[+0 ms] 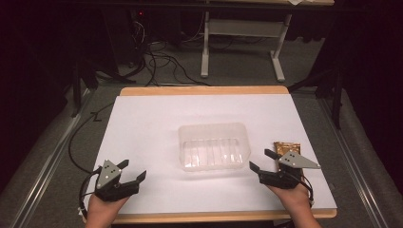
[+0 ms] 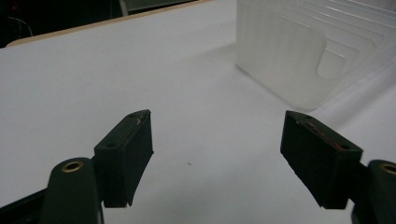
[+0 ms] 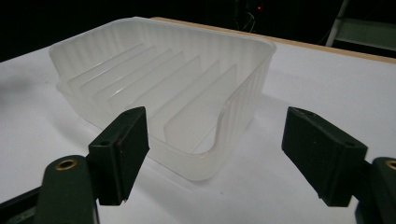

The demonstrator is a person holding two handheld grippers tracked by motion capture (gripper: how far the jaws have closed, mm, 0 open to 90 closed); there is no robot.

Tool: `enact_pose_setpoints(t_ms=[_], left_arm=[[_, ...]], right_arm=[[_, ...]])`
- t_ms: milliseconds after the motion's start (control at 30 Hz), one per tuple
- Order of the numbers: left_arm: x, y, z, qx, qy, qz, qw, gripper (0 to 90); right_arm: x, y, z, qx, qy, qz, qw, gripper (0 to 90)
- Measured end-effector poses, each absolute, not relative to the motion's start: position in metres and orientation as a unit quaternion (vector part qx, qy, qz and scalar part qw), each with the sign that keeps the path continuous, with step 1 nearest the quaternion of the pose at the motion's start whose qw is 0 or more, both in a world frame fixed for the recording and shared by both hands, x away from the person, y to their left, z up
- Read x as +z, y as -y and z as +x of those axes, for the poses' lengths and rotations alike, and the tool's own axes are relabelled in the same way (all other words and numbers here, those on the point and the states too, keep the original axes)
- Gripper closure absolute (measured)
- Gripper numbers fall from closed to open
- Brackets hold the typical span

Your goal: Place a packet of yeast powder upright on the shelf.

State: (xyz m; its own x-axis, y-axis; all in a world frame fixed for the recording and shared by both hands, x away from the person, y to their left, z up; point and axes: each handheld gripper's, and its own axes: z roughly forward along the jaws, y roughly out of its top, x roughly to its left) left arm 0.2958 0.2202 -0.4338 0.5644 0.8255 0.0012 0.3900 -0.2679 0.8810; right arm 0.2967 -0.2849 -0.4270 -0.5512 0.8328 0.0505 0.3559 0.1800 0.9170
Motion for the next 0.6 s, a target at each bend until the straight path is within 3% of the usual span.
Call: enact_pose_setpoints(t_ms=[200, 600], left_arm=[[-0.432, -0.221, 0.300, 0.244, -0.405, 0.754, 0.456, 25.9], [-0.430, -0.220, 0.312, 0.236, -0.431, 0.750, 0.443, 32.1]], right_arm=[[-0.428, 0.290, 0.295, 0.496, -0.723, 0.414, 0.243, 27.2], [-0.425, 0.324, 0.282, 0.478, -0.706, 0.441, 0.281, 44.5]])
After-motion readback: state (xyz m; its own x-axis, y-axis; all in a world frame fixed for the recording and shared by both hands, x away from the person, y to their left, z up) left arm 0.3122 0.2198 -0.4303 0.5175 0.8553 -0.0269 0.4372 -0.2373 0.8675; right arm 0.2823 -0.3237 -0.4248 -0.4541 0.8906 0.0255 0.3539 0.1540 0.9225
